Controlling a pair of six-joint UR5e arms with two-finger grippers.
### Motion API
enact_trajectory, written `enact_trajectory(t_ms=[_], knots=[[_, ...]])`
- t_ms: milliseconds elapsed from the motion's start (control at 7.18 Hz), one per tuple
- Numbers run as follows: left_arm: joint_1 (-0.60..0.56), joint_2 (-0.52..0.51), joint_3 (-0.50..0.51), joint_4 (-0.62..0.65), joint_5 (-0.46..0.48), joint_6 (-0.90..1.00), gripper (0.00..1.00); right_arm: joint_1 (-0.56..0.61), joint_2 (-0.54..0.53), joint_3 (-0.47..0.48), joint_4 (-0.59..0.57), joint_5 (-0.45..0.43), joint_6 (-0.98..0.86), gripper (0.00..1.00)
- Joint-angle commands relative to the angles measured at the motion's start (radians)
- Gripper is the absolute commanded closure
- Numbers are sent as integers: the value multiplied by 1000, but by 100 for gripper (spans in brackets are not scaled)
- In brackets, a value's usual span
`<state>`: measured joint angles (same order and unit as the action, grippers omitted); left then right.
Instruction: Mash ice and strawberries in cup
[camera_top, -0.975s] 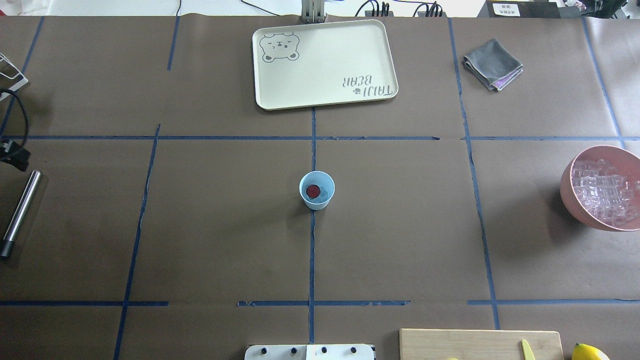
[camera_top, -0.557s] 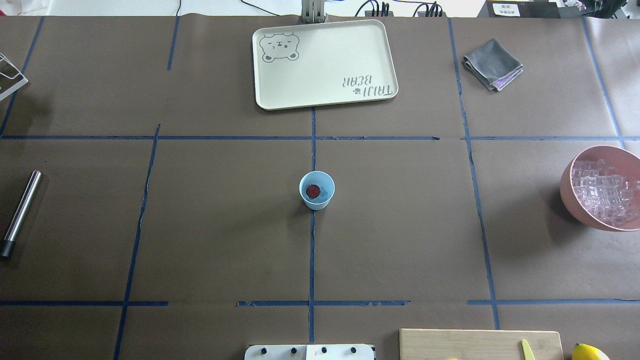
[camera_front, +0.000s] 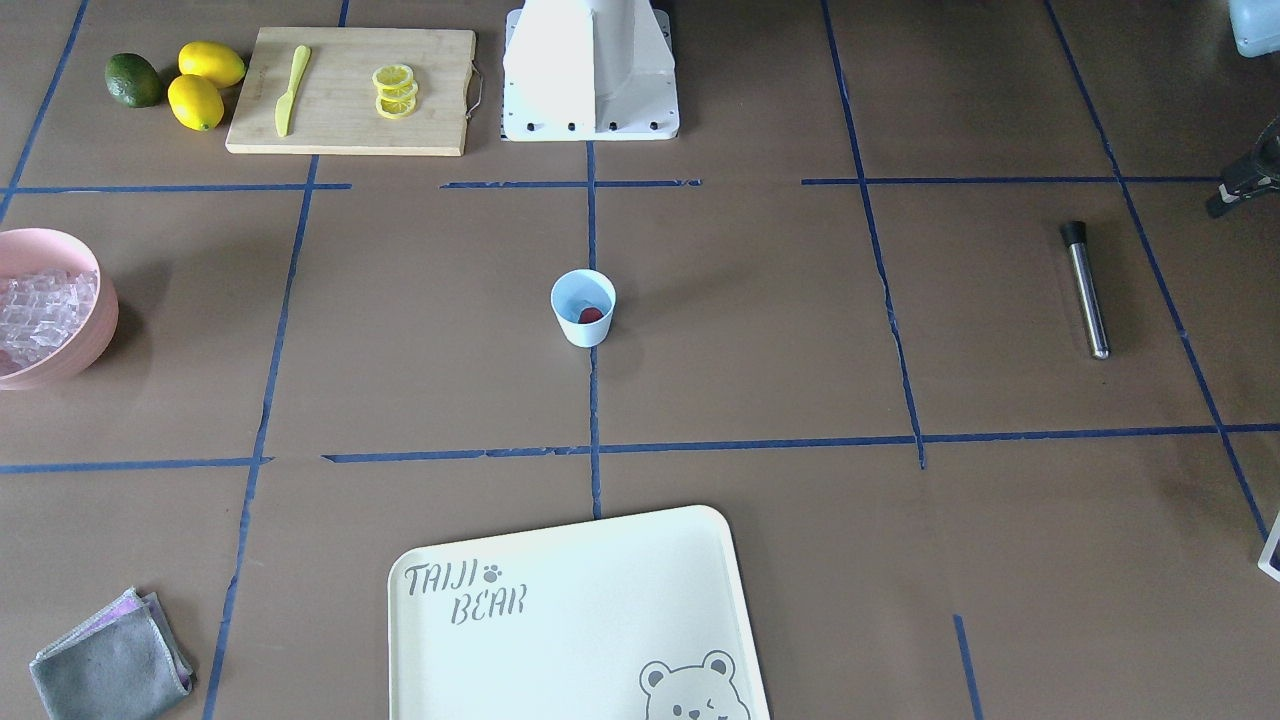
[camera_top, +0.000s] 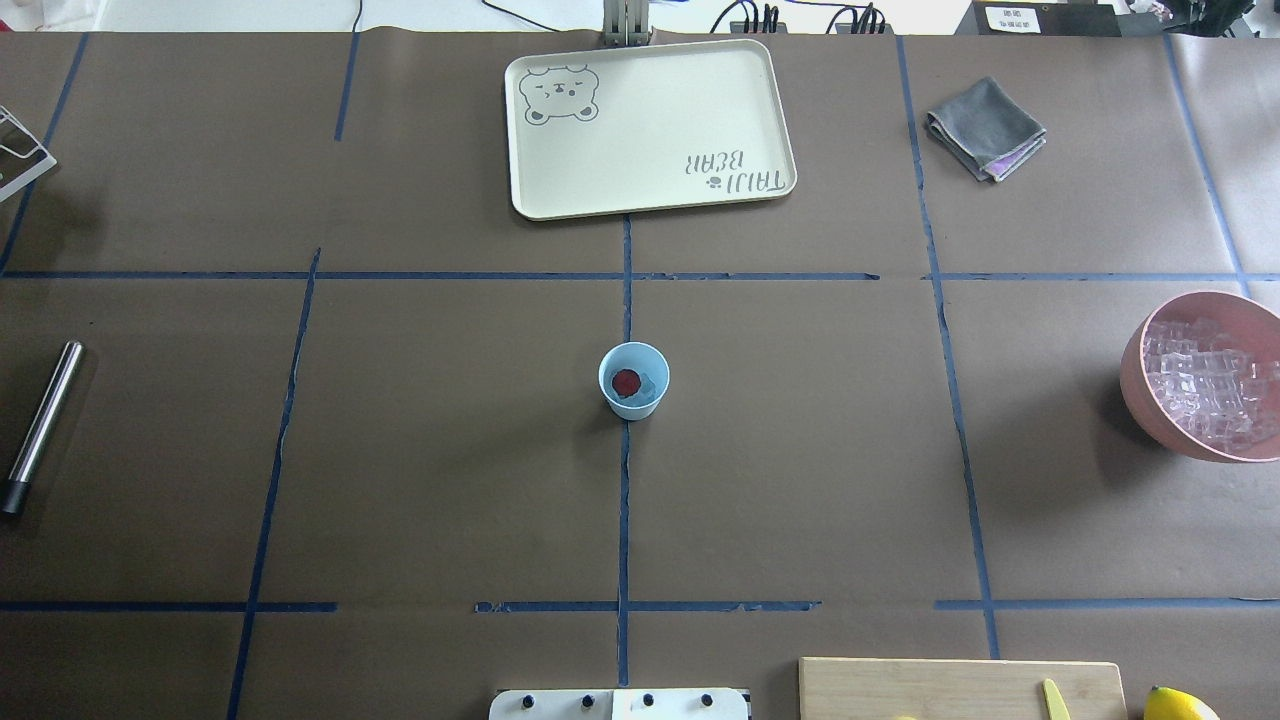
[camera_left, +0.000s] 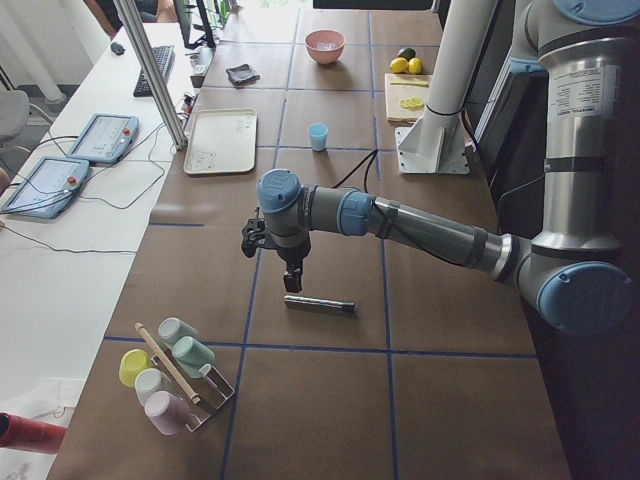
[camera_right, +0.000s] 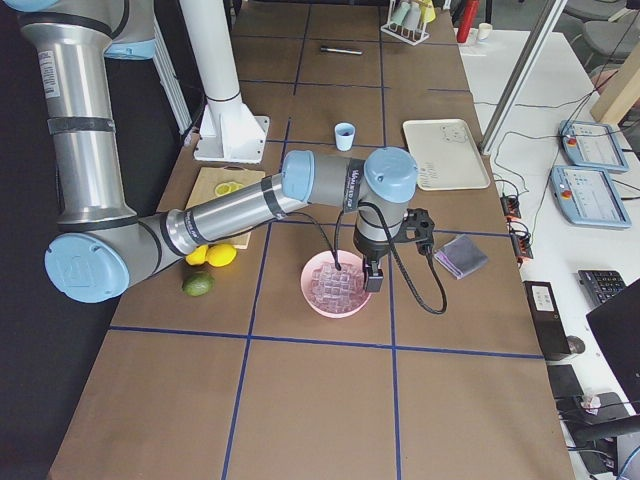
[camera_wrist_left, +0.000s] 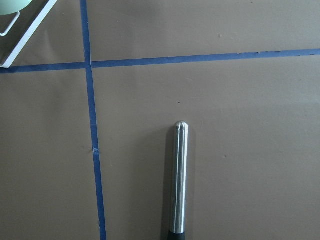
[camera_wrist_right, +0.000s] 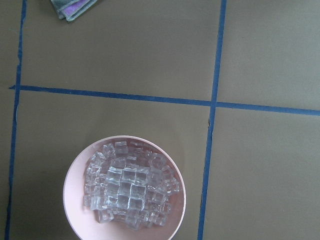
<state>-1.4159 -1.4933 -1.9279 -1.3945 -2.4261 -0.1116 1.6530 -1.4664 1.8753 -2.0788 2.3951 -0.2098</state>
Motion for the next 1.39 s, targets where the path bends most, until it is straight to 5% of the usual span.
enact_trajectory(t_ms=[0, 1254], knots=[[-3, 34, -40, -3, -8, -5, 0, 4, 3, 7, -13, 7, 4, 0], [-123, -35, 116, -1, 4, 110, 0, -75, -52, -113, 100, -57, -16, 0]])
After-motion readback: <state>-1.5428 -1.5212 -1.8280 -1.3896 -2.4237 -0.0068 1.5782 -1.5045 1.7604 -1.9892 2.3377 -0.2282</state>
